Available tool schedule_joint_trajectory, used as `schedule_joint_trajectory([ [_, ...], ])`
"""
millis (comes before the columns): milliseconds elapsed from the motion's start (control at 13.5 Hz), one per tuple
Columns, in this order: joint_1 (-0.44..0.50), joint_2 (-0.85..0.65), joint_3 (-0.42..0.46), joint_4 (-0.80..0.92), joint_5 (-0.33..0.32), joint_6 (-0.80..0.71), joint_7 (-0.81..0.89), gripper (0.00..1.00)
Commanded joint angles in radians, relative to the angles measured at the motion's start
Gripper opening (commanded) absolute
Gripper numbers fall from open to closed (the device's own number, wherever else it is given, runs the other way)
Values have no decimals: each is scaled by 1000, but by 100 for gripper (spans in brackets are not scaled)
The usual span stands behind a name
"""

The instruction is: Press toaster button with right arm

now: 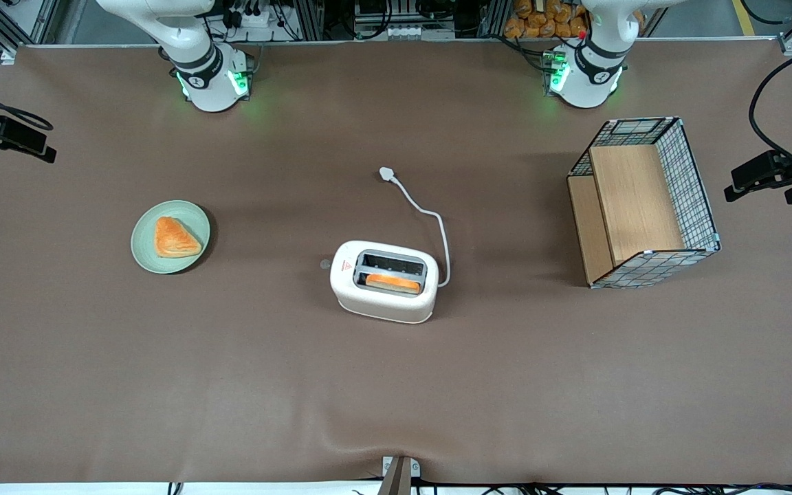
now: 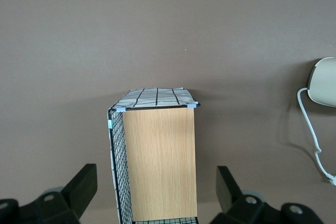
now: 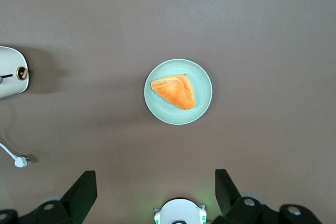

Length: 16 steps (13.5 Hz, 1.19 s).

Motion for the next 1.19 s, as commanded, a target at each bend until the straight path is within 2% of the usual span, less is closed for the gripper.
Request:
schedule_joint_trajectory([
  [0, -12, -13, 15, 3, -18, -12, 13, 100],
  [370, -8, -7, 17, 9, 0, -15, 11, 100],
  [667, 3, 18, 17, 9, 68, -26, 8, 100],
  [1111, 46, 153, 23, 35, 157, -3, 18, 100],
])
